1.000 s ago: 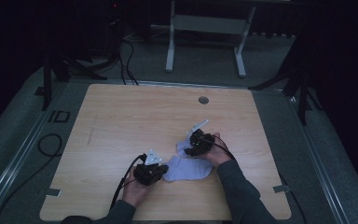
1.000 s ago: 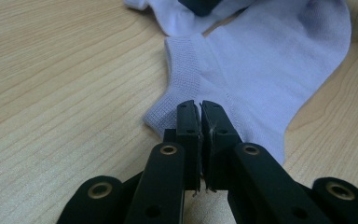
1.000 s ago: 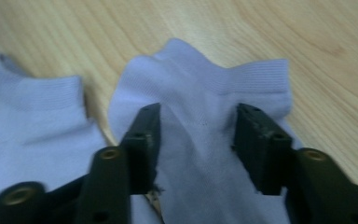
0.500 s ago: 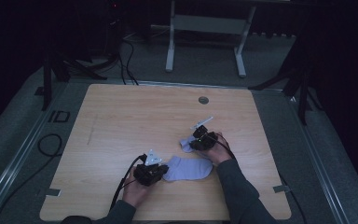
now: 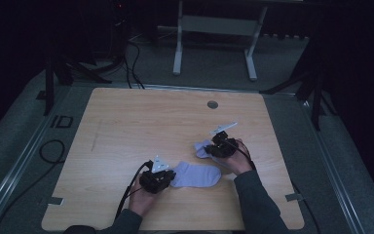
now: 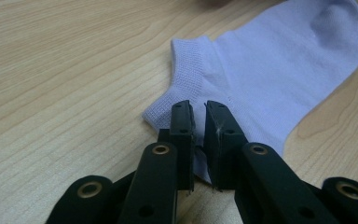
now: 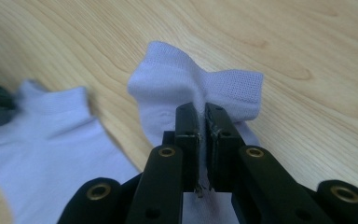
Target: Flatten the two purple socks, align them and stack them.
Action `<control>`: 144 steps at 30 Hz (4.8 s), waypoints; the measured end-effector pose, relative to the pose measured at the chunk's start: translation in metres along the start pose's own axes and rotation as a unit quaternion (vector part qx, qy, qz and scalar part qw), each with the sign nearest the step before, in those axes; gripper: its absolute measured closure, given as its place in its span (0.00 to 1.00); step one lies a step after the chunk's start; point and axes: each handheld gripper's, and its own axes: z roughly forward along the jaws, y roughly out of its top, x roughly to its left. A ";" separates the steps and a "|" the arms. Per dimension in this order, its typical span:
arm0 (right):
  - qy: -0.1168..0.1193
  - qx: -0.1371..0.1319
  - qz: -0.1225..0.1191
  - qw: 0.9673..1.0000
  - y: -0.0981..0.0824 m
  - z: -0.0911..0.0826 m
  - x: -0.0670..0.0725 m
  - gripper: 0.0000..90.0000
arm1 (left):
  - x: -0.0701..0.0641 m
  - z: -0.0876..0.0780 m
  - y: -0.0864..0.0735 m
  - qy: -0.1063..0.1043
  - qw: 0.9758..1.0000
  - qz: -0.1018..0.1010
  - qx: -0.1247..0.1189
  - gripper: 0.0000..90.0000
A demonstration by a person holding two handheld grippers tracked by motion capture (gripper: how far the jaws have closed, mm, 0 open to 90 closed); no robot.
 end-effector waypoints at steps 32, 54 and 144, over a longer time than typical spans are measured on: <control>0.015 -0.132 -0.034 0.991 -0.001 -0.091 0.038 0.94 | -0.001 -0.004 0.001 -0.005 1.000 0.003 0.002 0.84; 0.045 -0.115 -0.036 0.992 -0.015 -0.060 0.050 0.94 | 0.000 -0.002 0.000 -0.003 1.000 0.001 0.009 0.85; -0.002 -0.034 0.031 0.999 -0.090 -0.017 0.027 1.00 | -0.008 -0.031 0.024 -0.059 0.998 -0.016 -0.035 0.98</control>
